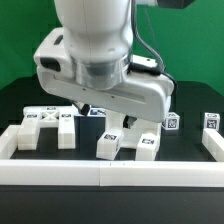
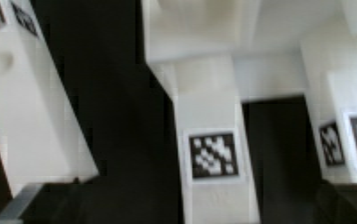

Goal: Assemble chair

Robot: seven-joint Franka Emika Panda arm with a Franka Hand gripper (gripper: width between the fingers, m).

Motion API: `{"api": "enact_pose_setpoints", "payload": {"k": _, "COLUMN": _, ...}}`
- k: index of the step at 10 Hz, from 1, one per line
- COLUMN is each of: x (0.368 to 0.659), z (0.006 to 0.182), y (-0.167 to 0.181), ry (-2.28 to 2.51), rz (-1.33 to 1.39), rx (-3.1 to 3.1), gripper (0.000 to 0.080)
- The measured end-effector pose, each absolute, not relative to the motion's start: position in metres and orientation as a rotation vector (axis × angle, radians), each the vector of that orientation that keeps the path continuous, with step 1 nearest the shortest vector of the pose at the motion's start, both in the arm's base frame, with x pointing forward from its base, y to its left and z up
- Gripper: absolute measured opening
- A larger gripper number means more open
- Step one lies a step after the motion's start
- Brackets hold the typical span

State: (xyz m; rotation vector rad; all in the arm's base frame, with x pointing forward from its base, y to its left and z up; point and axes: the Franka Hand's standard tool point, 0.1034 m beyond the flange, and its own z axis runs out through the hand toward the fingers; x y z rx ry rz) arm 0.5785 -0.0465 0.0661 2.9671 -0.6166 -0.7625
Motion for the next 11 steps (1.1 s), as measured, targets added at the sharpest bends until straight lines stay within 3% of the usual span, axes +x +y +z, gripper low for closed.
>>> {"api": "enact_pose_setpoints", "payload": {"k": 5, "x": 0.598, "z": 0.071, "y": -0.034, "ry": -0.692, "rz": -0.241, "rx": 3.029, "gripper": 0.0649}}
{"api": "enact_pose_setpoints", "payload": {"k": 9, "x": 0.602, "z": 0.068, "y": -0.039, "ry": -0.513, "rz": -0.118, "rx": 3.073, "gripper": 0.0649}}
{"api": "enact_pose_setpoints", "payload": {"k": 11, "x": 0.598, "z": 0.076, "y": -0.053, "ry": -0.270, "rz": -0.039, "rx": 3.115, "gripper": 0.0649}}
